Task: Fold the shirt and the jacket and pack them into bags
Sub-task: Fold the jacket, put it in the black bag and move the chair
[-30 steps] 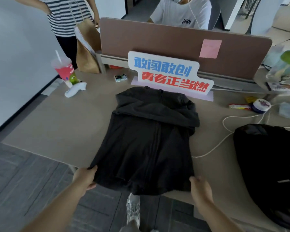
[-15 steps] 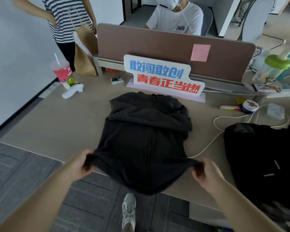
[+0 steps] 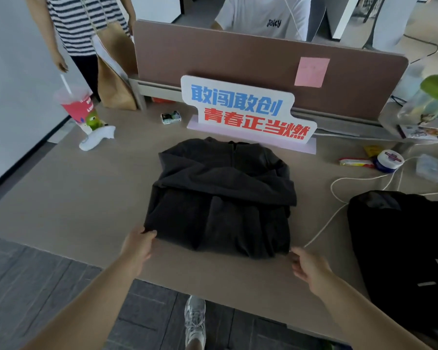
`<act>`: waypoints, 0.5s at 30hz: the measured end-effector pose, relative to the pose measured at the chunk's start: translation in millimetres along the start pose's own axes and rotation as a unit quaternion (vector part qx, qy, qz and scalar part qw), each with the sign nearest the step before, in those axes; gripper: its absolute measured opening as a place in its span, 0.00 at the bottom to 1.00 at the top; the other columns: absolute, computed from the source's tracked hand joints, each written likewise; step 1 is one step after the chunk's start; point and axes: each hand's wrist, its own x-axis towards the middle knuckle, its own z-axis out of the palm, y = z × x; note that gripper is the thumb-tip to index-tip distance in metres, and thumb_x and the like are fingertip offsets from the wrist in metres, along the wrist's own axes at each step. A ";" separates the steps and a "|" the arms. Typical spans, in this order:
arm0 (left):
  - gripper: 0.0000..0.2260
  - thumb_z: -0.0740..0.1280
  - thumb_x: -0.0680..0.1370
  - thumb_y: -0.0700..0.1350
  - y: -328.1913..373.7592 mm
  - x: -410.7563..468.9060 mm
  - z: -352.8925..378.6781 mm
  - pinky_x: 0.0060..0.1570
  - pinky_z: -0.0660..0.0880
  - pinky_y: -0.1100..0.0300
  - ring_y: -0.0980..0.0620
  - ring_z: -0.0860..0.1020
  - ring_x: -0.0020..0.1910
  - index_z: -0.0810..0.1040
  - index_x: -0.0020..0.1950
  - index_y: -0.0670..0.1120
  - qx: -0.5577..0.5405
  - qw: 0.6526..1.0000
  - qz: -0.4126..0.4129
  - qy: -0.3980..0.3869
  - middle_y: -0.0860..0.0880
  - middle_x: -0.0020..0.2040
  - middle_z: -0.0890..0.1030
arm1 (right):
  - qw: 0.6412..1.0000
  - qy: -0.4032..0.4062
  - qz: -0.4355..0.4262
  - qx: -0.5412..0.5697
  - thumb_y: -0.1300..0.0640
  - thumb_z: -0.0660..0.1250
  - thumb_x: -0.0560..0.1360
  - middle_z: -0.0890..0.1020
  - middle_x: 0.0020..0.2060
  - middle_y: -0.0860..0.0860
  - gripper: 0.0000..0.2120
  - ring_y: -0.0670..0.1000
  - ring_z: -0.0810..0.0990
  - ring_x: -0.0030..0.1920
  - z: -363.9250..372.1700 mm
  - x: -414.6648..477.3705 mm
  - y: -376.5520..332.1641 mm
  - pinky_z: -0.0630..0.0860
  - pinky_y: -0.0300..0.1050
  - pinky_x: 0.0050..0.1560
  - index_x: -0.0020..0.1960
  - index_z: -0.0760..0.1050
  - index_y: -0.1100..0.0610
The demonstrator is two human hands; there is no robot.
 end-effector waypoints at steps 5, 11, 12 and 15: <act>0.19 0.71 0.73 0.56 8.0 24.7 2.9 0.46 0.80 0.46 0.39 0.80 0.47 0.75 0.58 0.48 0.098 0.992 0.055 0.054 0.44 0.46 0.80 | 0.998 -0.049 -0.033 -0.022 0.52 0.65 0.78 0.77 0.50 0.52 0.11 0.53 0.78 0.44 10.9 3.1 -7.0 0.77 0.49 0.49 0.59 0.71 0.53; 0.12 0.64 0.78 0.49 17.6 32.5 8.9 0.35 0.75 0.54 0.42 0.79 0.39 0.76 0.50 0.40 0.174 0.981 0.032 0.078 0.42 0.39 0.79 | 0.997 0.005 -0.051 -0.055 0.59 0.62 0.79 0.78 0.44 0.55 0.07 0.55 0.77 0.43 23.4 10.9 -11.6 0.77 0.54 0.50 0.54 0.73 0.59; 0.11 0.64 0.78 0.46 16.9 34.2 7.4 0.40 0.77 0.52 0.42 0.80 0.40 0.77 0.51 0.38 0.104 0.990 0.002 0.091 0.42 0.41 0.80 | 0.998 0.042 -0.039 -0.008 0.60 0.61 0.79 0.77 0.47 0.58 0.06 0.57 0.78 0.45 22.7 12.8 -13.1 0.79 0.54 0.47 0.54 0.74 0.60; 0.11 0.66 0.76 0.38 22.4 38.3 -0.1 0.47 0.77 0.52 0.42 0.79 0.47 0.76 0.57 0.35 -0.149 0.978 -0.093 0.115 0.38 0.52 0.78 | 0.979 0.116 0.033 0.166 0.61 0.62 0.78 0.75 0.47 0.59 0.06 0.57 0.76 0.40 15.5 16.3 -25.4 0.81 0.52 0.38 0.54 0.73 0.61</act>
